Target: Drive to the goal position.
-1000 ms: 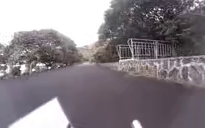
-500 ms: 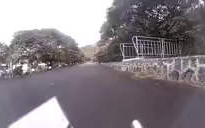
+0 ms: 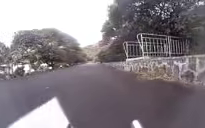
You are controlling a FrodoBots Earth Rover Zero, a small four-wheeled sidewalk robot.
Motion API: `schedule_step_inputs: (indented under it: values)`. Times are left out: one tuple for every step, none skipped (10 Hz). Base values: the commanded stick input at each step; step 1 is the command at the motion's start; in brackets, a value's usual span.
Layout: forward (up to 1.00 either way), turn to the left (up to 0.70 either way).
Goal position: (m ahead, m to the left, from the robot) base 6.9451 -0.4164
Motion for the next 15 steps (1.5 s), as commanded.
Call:
schedule_step_inputs:
  values:
    - [1.0,0.0]
    - [1.0,0.0]
    - [1.0,0.0]
    - [1.0,0.0]
    - [1.0,0.0]
    - [1.0,0.0]
    - [1.0,0.0]
    - [1.0,0.0]
    - [1.0,0.0]
    - [1.0,0.0]
    - [1.0,0.0]
    - [1.0,0.0]
    - [1.0,0.0]
    - [1.0,0.0]
    - [1.0,0.0]
